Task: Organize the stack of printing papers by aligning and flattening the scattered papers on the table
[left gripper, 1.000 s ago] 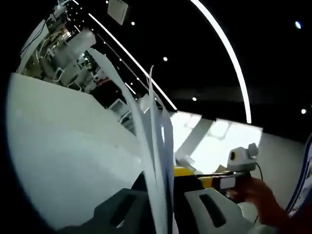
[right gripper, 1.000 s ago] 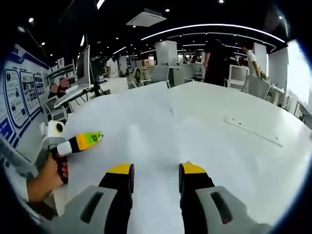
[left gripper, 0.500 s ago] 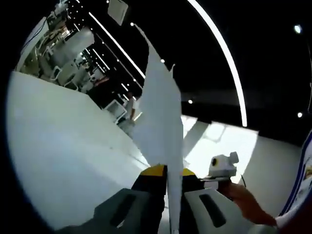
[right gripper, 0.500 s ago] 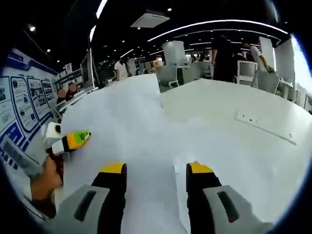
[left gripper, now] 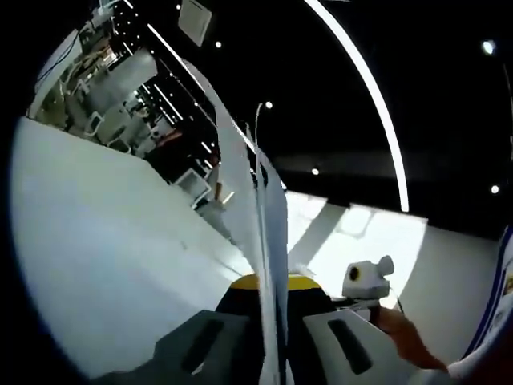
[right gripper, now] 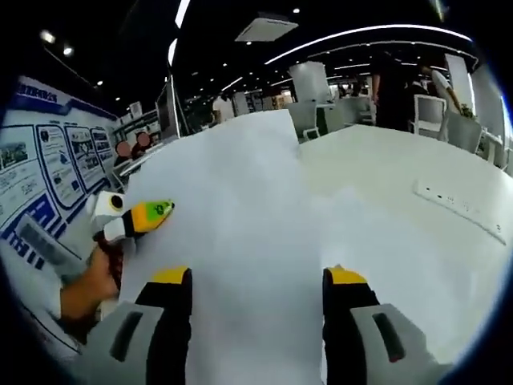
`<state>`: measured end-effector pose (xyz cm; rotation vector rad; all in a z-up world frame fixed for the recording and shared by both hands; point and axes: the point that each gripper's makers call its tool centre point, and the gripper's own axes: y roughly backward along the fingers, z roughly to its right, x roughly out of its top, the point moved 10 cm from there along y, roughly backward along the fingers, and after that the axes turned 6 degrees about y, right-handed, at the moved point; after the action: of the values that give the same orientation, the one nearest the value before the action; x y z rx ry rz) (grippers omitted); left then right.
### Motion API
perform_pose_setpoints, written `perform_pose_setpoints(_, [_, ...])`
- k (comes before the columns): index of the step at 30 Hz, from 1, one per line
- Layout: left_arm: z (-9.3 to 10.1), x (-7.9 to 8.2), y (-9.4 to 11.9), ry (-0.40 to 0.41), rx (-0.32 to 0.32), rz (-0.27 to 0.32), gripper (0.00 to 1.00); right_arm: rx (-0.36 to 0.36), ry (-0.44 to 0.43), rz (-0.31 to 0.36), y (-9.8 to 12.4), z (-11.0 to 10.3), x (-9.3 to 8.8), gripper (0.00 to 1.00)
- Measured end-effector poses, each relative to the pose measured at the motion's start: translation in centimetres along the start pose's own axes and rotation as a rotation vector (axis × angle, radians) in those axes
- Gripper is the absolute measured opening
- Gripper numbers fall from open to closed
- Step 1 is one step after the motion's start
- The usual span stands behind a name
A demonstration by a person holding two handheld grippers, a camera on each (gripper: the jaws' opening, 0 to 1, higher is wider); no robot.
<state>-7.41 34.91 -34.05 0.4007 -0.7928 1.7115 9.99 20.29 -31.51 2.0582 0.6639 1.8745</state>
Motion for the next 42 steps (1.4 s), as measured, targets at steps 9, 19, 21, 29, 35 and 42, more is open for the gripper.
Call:
perform_pose_setpoints(9, [0.2, -0.2, -0.2, -0.016, -0.004, -0.014, 0.09, 0.025, 0.016, 0.014, -0.2, -0.8, 0.5, 0.6])
perform_pose_setpoints(19, [0.3, 0.1, -0.1, 0.01, -0.036, -0.006, 0.06, 0.041, 0.007, 0.017, -0.4, 0.5, 0.9, 0.6])
perform_pose_setpoints(21, [0.4, 0.2, 0.0, 0.029, -0.054, 0.002, 0.06, 0.053, -0.019, 0.031, -0.3, 1.2, 0.8, 0.61])
perform_pose_setpoints(29, [1.0, 0.4, 0.0, 0.076, -0.124, 0.01, 0.06, 0.201, -0.096, 0.057, -0.4, 1.1, 0.4, 0.59])
perform_pose_setpoints(35, [1.0, 0.4, 0.1, 0.073, -0.125, 0.012, 0.06, 0.303, -0.133, 0.058, 0.2, 0.5, 0.1, 0.33])
perform_pose_setpoints(42, [0.8, 0.4, 0.0, 0.083, -0.117, 0.014, 0.06, 0.401, -0.171, 0.113, 1.7, -0.5, 0.2, 0.16])
